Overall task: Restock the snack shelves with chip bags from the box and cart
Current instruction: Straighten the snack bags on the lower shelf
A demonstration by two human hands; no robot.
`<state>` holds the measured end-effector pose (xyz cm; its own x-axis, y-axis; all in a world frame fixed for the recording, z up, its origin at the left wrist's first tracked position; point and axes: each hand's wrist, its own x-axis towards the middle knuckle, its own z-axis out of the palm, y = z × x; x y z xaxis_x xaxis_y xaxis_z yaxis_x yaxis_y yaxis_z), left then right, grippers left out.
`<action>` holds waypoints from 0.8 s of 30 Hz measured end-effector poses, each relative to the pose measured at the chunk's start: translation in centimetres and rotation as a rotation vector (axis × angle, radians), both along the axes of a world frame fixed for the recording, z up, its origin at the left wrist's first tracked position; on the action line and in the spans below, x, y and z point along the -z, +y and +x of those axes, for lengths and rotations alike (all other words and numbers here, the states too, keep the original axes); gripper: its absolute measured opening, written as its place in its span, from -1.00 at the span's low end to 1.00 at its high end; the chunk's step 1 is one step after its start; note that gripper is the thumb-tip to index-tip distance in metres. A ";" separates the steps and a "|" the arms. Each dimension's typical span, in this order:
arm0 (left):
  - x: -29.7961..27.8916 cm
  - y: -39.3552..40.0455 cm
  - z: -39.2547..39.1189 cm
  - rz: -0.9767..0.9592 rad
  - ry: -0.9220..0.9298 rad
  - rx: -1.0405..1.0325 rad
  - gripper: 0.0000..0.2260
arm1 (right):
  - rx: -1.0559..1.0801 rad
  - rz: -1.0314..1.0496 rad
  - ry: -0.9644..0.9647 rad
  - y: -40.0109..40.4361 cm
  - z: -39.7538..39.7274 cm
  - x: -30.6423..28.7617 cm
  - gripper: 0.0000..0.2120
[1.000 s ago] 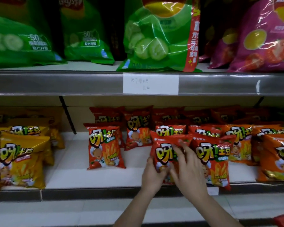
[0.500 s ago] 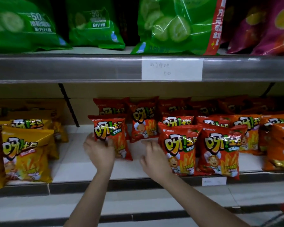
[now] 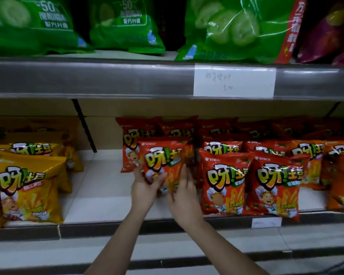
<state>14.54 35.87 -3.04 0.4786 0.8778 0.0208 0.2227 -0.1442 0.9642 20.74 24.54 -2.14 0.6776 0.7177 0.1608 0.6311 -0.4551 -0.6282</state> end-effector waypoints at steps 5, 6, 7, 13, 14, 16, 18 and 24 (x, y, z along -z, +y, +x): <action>0.5 -1.5 4.2 -0.017 0.082 0.097 -0.51 | -0.067 -0.006 -0.204 -0.5 1.3 0.8 -0.22; 0.5 -1.7 4.7 -0.023 0.110 0.088 -0.52 | -0.092 -0.034 -0.201 -0.5 1.8 1.0 -0.25; 0.5 -1.8 5.0 -0.030 0.129 0.066 -0.53 | -0.114 -0.063 -0.190 -0.5 2.5 1.1 -0.28; -1.0 0.6 4.4 -0.132 0.086 0.363 -0.76 | -0.171 -0.113 -0.159 -0.6 4.0 1.7 -0.23; -1.2 2.0 4.2 -0.112 0.146 0.370 -0.88 | -0.157 -0.127 -0.159 -0.6 3.8 1.7 -0.22; -1.9 5.0 3.3 0.010 0.155 0.192 -0.89 | -0.136 -0.157 -0.167 -0.4 3.3 1.3 -0.23; -2.3 7.7 2.8 0.178 0.109 -0.153 -0.88 | -0.131 -0.143 -0.159 -0.6 2.7 1.0 -0.24; -2.3 12.0 3.1 0.028 0.288 -0.089 -0.42 | -0.138 -0.061 -0.118 -3.4 1.5 2.1 -0.30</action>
